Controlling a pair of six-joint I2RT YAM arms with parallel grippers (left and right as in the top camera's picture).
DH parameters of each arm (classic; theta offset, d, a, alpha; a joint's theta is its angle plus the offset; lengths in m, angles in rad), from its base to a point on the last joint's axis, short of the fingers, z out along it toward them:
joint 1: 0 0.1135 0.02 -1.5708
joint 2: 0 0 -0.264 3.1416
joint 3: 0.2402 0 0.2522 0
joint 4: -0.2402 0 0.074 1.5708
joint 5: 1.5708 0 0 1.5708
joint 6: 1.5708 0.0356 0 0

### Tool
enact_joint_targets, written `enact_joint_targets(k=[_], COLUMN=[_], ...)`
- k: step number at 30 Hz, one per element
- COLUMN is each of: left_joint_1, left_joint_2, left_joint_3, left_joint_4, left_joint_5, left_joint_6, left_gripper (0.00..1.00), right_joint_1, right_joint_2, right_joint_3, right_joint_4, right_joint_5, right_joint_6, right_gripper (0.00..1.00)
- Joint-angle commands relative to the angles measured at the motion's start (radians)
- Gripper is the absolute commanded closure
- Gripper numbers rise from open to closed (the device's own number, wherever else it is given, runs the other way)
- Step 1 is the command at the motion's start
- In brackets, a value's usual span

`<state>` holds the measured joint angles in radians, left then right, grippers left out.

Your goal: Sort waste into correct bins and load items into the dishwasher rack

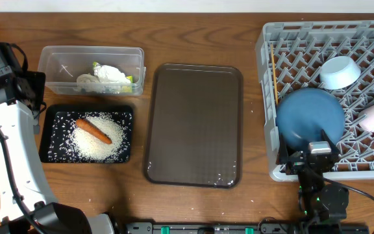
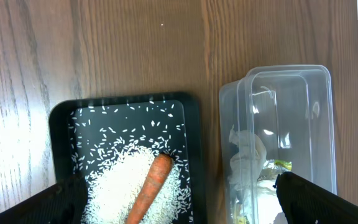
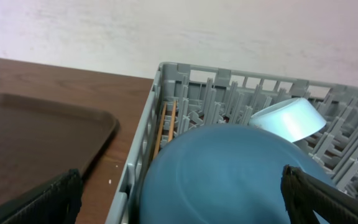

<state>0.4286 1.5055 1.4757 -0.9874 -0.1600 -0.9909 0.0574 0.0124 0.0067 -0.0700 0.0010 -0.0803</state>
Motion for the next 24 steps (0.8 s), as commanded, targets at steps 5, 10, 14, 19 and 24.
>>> enact_joint_targets(k=[5, 10, 14, 19, 24], left_joint_1=[0.004, 0.004, 0.004, 0.004, 0.004], left_joint_2=[0.006, 0.006, 0.006, 0.006, 0.006], left_joint_3=[0.0, 0.0, 0.0, 0.0, 0.0], left_joint_4=[-0.003, -0.003, -0.003, -0.003, -0.003], left_joint_5=[-0.005, -0.005, -0.005, -0.005, -0.005], left_joint_6=[0.006, 0.006, 0.006, 0.006, 0.006], left_gripper=[0.01, 0.01, 0.01, 0.01, 0.01], right_joint_1=[-0.011, -0.011, -0.011, -0.011, -0.011], right_joint_2=[-0.008, -0.008, -0.008, -0.008, -0.007], right_joint_3=[-0.001, -0.001, -0.001, -0.001, -0.001], right_joint_4=[-0.005, -0.005, -0.004, -0.004, -0.004], right_joint_5=[0.025, 0.026, 0.023, 0.017, 0.017], right_joint_6=[0.085, 0.088, 0.087, 0.087, 0.087], right_gripper=[0.01, 0.01, 0.01, 0.01, 0.01])
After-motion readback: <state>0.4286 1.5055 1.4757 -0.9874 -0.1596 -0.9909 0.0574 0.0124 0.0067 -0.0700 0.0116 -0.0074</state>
